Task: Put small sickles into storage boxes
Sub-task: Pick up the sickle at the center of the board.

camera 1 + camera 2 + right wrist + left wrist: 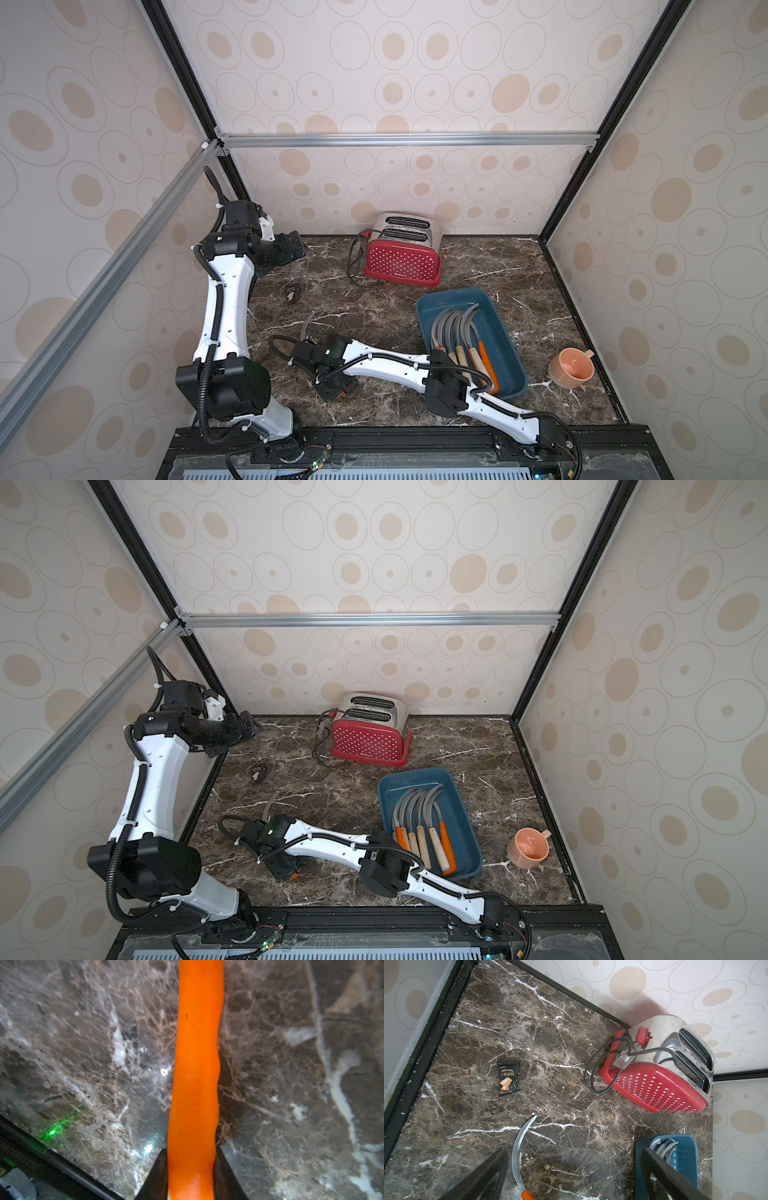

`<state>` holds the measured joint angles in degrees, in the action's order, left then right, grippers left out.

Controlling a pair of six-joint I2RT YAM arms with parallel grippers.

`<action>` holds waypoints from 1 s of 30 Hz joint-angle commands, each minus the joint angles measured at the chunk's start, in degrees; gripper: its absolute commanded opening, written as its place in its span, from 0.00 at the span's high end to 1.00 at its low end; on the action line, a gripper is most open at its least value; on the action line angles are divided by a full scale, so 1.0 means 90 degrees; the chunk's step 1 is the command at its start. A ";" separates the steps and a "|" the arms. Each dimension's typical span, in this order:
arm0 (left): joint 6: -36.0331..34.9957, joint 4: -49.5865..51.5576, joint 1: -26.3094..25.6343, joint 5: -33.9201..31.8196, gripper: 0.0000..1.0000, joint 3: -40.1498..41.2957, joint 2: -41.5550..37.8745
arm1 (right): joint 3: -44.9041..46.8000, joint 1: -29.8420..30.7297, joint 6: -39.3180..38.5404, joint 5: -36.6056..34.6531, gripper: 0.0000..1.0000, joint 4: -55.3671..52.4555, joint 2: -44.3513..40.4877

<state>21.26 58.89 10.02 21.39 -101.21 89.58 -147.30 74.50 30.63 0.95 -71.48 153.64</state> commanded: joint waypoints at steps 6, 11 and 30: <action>0.0073 -0.0103 0.0012 -0.0223 0.01 -0.0853 -0.0205 | 0.0551 -0.0047 0.0047 -0.2006 1.00 -0.1068 0.0373; 0.0121 -0.0104 0.0010 -0.0250 0.01 -0.1189 -0.0252 | 0.0562 -0.0036 -0.0028 -0.2791 1.00 -0.1251 0.0112; 0.0207 -0.0186 0.0010 -0.0376 0.01 -0.1337 -0.0550 | 0.0492 0.0203 0.0213 -0.5017 1.00 -0.2289 -0.0141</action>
<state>22.02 57.65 10.02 18.90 -111.28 86.94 -143.33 75.59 30.59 -38.74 -87.79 152.79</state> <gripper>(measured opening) 0.992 0.311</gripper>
